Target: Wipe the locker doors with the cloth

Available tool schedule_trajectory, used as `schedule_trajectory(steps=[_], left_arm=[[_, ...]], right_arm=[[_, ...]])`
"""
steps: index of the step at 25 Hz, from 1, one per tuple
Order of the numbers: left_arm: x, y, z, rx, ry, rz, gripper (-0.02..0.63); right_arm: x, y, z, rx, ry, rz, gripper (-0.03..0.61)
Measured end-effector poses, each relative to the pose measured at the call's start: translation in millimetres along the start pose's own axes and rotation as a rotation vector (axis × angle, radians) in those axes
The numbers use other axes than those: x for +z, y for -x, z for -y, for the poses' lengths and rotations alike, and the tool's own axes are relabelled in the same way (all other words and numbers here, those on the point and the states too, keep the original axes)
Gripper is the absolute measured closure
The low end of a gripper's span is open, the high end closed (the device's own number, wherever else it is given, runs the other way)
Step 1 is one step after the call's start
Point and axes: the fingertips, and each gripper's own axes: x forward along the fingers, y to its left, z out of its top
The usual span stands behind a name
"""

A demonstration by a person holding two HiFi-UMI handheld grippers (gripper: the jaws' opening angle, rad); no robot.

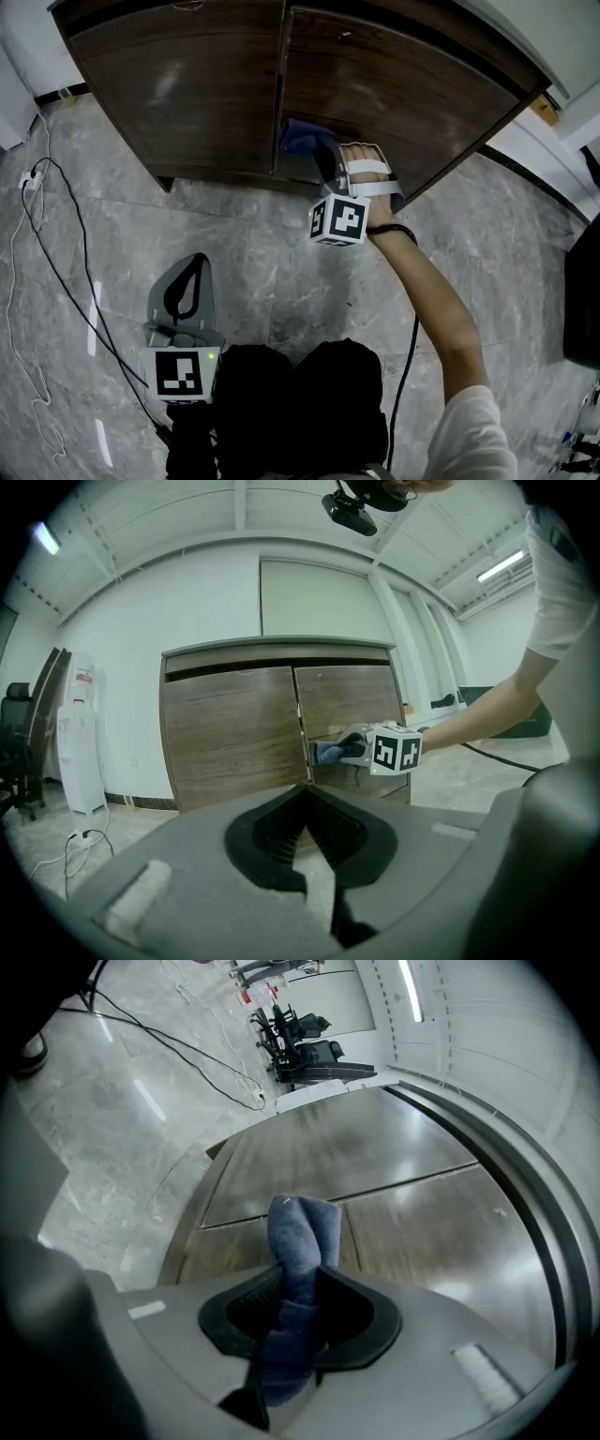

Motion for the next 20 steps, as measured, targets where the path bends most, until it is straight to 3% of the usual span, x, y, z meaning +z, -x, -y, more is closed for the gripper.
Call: schedule_trajectory(steps=[20], left_arm=[[23, 16, -9, 0.016, 0.011, 0.044, 0.611]], right_arm=[[58, 38, 213, -0.289, 0.019, 0.046, 0.465]])
